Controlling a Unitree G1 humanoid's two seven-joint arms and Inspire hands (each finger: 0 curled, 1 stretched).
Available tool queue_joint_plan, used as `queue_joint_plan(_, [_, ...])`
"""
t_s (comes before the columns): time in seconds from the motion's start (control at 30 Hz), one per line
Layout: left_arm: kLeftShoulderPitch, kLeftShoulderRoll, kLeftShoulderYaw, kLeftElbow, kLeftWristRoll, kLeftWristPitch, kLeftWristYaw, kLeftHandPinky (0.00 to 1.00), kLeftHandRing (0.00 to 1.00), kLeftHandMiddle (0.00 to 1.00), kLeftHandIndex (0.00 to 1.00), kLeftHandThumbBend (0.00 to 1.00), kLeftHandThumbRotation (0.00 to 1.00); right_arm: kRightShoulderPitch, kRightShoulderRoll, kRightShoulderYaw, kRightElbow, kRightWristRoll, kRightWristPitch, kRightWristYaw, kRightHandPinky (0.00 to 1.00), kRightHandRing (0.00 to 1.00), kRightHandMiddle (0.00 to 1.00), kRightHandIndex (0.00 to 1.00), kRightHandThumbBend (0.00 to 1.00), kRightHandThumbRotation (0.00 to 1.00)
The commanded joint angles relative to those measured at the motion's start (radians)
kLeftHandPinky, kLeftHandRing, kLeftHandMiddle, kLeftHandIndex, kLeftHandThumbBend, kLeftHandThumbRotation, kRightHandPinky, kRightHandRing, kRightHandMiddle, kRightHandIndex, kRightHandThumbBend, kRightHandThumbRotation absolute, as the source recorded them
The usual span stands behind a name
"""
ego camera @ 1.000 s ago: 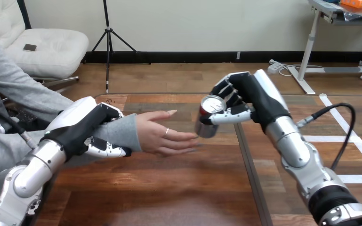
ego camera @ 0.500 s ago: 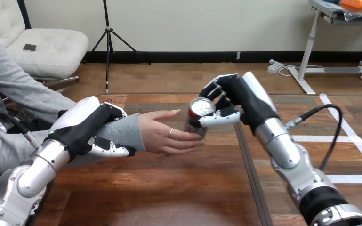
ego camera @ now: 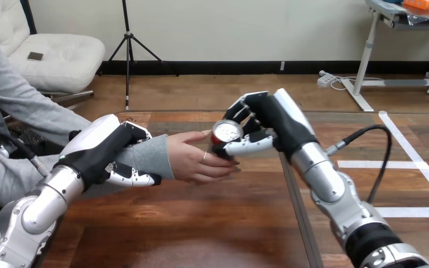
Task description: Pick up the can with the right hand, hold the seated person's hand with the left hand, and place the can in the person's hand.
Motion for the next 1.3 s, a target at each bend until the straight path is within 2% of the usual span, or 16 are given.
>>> queue_joint_plan(0.0, [-0.141,-0.04,0.026,-0.082,-0.043,-0.029,0.016,0.2,0.26,0.38,0.43,0.36,0.0,-0.161,0.025,-0.002,-0.099,0.019,-0.026,0.004,0.34,0.36,0.41,0.45,0.68,0.0])
queue_joint_plan(0.27, [-0.138,-0.04,0.023,-0.081,-0.039,-0.031,0.021,0.2,0.26,0.37,0.43,0.36,0.0,-0.164,0.041,0.006,-0.109,0.012,-0.032,0.0,0.34,0.36,0.42,0.44,0.68,0.0])
queue_joint_plan(0.67, [-0.135,-0.042,0.022,-0.072,-0.04,-0.031,0.021,0.17,0.22,0.32,0.42,0.37,0.0,-0.164,0.065,0.009,-0.135,0.019,-0.032,0.021,0.34,0.37,0.42,0.44,0.68,0.0])
queue_joint_plan(1.27, [-0.129,-0.04,0.021,-0.071,-0.04,-0.028,0.019,0.17,0.22,0.32,0.42,0.38,0.0,-0.158,0.08,0.012,-0.177,0.024,-0.042,0.033,0.34,0.37,0.42,0.44,0.68,0.0])
